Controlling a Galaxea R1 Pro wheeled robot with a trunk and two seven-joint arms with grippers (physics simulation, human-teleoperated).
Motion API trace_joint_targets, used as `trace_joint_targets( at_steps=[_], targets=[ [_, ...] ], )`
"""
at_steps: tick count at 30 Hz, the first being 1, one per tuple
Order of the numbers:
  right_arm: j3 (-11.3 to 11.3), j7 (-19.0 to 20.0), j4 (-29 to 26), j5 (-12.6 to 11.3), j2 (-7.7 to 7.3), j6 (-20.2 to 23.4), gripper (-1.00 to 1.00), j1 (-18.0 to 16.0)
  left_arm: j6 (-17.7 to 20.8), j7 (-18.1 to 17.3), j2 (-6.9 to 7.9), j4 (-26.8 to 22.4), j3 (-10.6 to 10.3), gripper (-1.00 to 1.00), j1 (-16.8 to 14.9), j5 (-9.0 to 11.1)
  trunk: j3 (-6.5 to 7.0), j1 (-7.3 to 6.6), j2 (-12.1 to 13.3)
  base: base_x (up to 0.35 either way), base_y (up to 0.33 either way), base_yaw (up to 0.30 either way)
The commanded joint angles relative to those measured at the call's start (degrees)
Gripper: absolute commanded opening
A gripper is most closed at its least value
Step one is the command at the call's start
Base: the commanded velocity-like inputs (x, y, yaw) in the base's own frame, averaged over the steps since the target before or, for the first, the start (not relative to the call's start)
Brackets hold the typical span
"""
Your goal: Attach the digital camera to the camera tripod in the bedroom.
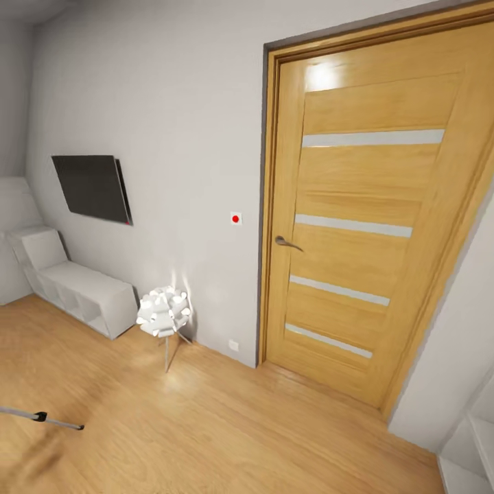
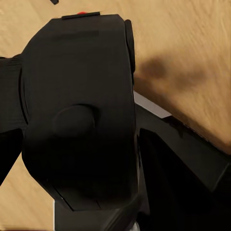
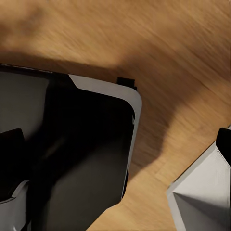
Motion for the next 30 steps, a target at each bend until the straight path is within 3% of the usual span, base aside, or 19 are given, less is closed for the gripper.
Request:
trace_joint_targets(
  at_steps=[1, 30],
  targets=[
    [-0.5, 0.1, 0.1, 0.5, -0.03, 0.0, 1.00, 0.0, -0.1, 0.1, -0.01, 0.0, -0.5, -1.00, 0.0, 0.2, 0.01, 0.02, 0.0, 0.000, 0.000, 0.300],
    [-0.5, 0.2, 0.1, 0.7, -0.03, 0.0, 1.00, 0.0, -0.4, 0.2, -0.54, 0.0, -0.5, -1.00, 0.0, 0.2, 0.80, 0.02, 0.0, 0.000, 0.000, 0.300]
  ],
)
